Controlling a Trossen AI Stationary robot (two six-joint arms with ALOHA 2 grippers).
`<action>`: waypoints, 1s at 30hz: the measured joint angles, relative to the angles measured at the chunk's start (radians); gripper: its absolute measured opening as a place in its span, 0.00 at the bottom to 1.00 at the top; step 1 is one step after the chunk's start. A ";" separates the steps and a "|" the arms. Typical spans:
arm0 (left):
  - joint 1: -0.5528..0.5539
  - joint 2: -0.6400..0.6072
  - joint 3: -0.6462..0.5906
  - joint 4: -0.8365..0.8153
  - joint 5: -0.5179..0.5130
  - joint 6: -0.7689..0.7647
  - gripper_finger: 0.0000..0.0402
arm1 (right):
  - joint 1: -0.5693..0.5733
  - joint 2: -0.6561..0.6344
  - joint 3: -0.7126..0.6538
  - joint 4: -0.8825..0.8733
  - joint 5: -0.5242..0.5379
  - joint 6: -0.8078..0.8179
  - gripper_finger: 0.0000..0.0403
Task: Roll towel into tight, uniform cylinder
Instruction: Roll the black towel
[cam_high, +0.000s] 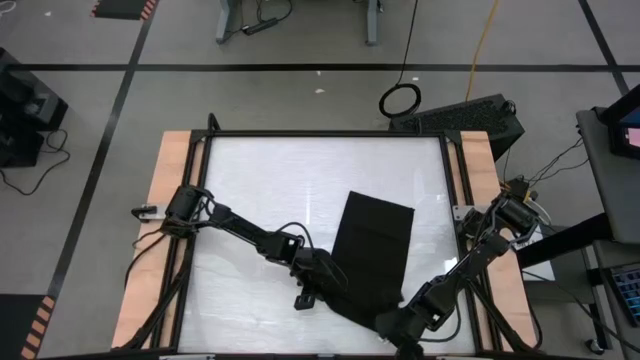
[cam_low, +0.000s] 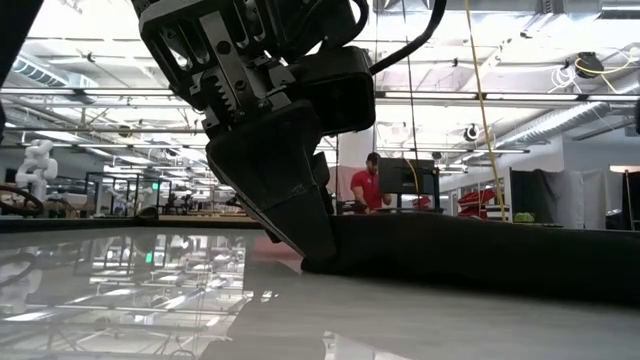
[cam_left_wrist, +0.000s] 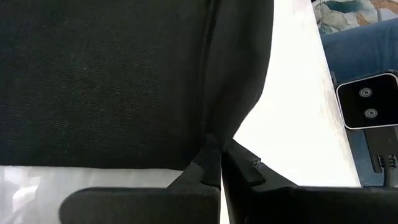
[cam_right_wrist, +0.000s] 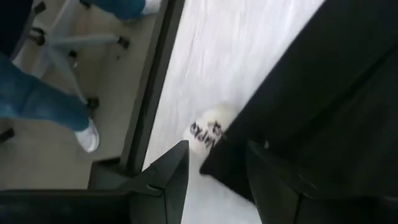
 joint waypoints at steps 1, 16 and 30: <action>0.000 0.000 0.000 0.000 0.000 0.000 0.00 | 0.001 0.000 0.000 -0.007 -0.011 0.008 0.37; 0.000 0.001 0.000 -0.003 0.009 0.000 0.00 | 0.005 -0.007 0.014 -0.014 -0.066 0.010 0.37; 0.006 0.001 0.000 -0.004 0.016 -0.002 0.00 | -0.072 0.013 0.084 -0.004 0.012 -0.231 0.37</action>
